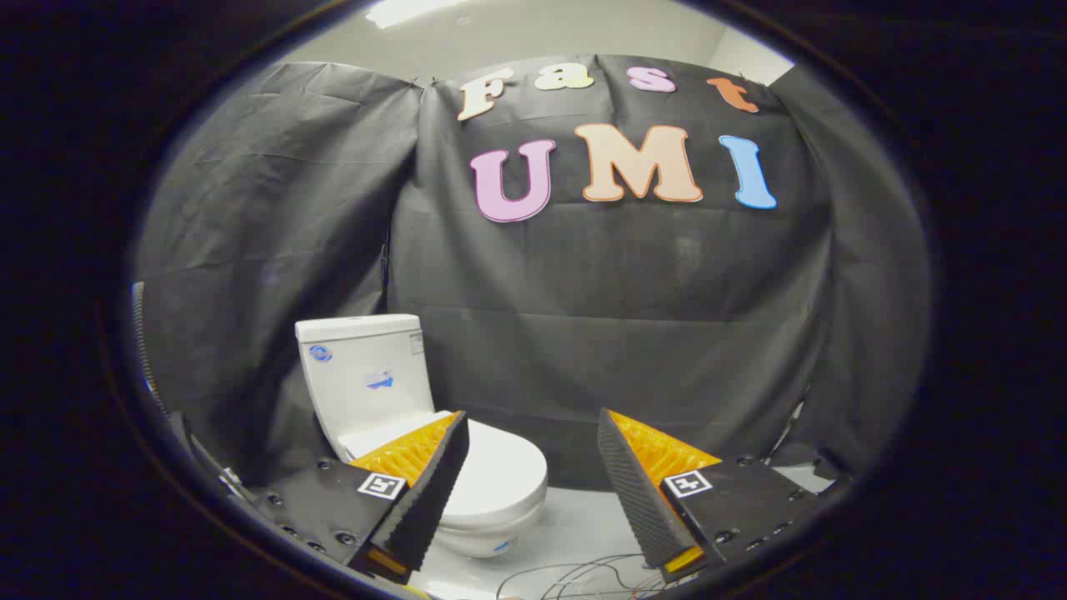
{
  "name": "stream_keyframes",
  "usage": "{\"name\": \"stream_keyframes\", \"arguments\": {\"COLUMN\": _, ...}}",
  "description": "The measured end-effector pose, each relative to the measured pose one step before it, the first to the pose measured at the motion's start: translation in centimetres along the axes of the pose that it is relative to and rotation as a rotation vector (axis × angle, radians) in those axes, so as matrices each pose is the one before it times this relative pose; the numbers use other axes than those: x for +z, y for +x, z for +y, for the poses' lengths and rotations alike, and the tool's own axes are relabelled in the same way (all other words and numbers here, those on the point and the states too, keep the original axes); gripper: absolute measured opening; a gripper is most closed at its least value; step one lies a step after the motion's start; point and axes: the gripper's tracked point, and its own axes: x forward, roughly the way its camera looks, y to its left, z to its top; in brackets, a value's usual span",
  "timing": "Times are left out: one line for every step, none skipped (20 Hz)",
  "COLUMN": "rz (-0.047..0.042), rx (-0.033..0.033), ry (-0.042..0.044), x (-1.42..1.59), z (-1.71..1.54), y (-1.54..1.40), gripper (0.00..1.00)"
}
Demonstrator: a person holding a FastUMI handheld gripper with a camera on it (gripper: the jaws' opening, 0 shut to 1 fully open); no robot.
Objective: Open the toilet lid.
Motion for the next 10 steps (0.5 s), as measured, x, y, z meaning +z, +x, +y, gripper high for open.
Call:
{"name": "stream_keyframes", "arguments": {"rz": -0.0119, "rx": -0.02736, "ry": -0.00098, "x": 0.395, "z": 0.029, "y": 0.768, "gripper": 0.95}}
{"name": "stream_keyframes", "arguments": {"rz": -0.01278, "rx": -0.05746, "ry": -0.00439, "x": 0.562, "z": -0.174, "y": 0.74, "gripper": 0.95}}
{"name": "stream_keyframes", "arguments": {"rz": -0.01026, "rx": -0.06091, "ry": 0.00051, "x": 0.329, "z": -0.408, "y": 0.563, "gripper": 0.95}}
{"name": "stream_keyframes", "arguments": {"rz": -0.01096, "rx": -0.07051, "ry": 0.00427, "x": 0.518, "z": -0.341, "y": 0.379, "gripper": 0.95}}
{"name": "stream_keyframes", "arguments": {"rz": -0.01001, "rx": -0.05458, "ry": 0.00911, "x": 0.286, "z": -0.129, "y": 0.178, "gripper": 0.95}}
{"name": "stream_keyframes", "arguments": {"rz": -0.00712, "rx": -0.06952, "ry": 0.0208, "x": 0.386, "z": -0.39, "y": 0.242, "gripper": 0.95}}
{"name": "stream_keyframes", "arguments": {"rz": -0.00766, "rx": -0.05545, "ry": 0.02999, "x": 0.174, "z": -0.219, "y": 0.018, "gripper": 0.93}}
{"name": "stream_keyframes", "arguments": {"rz": -0.016, "rx": -0.03268, "ry": 0.02902, "x": 0.392, "z": 0.052, "y": 0.018, "gripper": 0.91}}
{"name": "stream_keyframes", "arguments": {"rz": -0.02971, "rx": -0.02547, "ry": 0.0224, "x": 0.519, "z": 0.58, "y": -0.137, "gripper": 0.89}}
{"name": "stream_keyframes", "arguments": {"rz": -0.03897, "rx": -0.03034, "ry": 0.02167, "x": 0.781, "z": 0.007, "y": -0.372, "gripper": 0.88}}
